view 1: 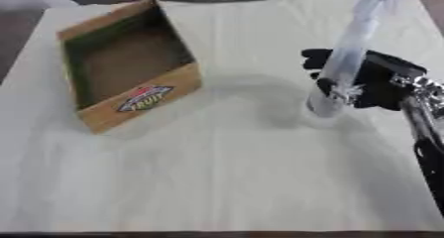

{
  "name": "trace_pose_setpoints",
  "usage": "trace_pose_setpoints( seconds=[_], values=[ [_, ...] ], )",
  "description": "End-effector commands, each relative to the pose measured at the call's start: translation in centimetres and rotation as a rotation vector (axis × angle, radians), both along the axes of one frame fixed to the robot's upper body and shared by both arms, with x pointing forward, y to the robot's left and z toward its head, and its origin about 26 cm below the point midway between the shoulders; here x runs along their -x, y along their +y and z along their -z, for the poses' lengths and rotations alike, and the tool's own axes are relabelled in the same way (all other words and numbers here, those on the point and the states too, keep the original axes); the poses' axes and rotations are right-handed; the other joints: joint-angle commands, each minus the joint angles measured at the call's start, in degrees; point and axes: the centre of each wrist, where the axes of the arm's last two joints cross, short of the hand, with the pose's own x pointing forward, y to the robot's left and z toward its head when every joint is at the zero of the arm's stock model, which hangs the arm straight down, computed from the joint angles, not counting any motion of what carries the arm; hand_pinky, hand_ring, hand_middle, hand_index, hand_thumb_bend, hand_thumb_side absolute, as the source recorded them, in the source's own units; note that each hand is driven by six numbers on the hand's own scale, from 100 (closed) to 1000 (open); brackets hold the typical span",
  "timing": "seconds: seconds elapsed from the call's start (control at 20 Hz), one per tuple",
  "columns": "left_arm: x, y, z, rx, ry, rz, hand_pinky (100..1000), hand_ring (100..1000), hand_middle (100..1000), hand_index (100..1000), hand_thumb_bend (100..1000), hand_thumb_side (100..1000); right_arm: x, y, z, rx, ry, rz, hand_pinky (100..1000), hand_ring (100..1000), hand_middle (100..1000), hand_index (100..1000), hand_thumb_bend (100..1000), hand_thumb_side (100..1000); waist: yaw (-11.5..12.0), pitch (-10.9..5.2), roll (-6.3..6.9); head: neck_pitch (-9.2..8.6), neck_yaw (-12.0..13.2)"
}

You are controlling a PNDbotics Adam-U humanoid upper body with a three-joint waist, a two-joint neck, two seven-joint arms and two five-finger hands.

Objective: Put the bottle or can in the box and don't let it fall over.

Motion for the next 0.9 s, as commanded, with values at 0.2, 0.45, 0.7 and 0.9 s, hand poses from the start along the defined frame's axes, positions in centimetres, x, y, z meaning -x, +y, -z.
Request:
trace_pose_setpoints(
  seconds=[0.2,0.45,0.7,0.9],
  values=[
    [0.17,0.16,-1.07,-0.023,-0.033,0.003,1000,1000,940,894,399,909,-0.29,-0.11,-0.61,-0.016,0.0,0.059,1000,999,1000,568,100,100,0.08,-0.93,-0.11,-0.56,-0.16],
    [0.16,0.14,-1.08,-0.022,-0.033,0.004,1000,1000,937,893,397,906,-0.49,0.15,-0.47,-0.05,0.008,0.12,1000,767,751,300,100,100,0.23,-0.96,-0.14,-0.56,-0.21],
    [0.14,0.13,-1.11,-0.023,-0.034,0.003,1000,1000,935,893,395,901,-0.53,0.35,-0.46,-0.064,0.014,0.151,1000,653,618,178,100,100,0.38,-0.98,-0.2,-0.55,-0.14],
    [0.15,0.12,-1.09,-0.023,-0.033,0.004,1000,1000,934,893,395,899,-0.49,0.55,-0.68,-0.063,0.002,0.144,1000,601,566,136,100,100,0.48,-1.0,-0.23,-0.55,-0.17]
  ],
)
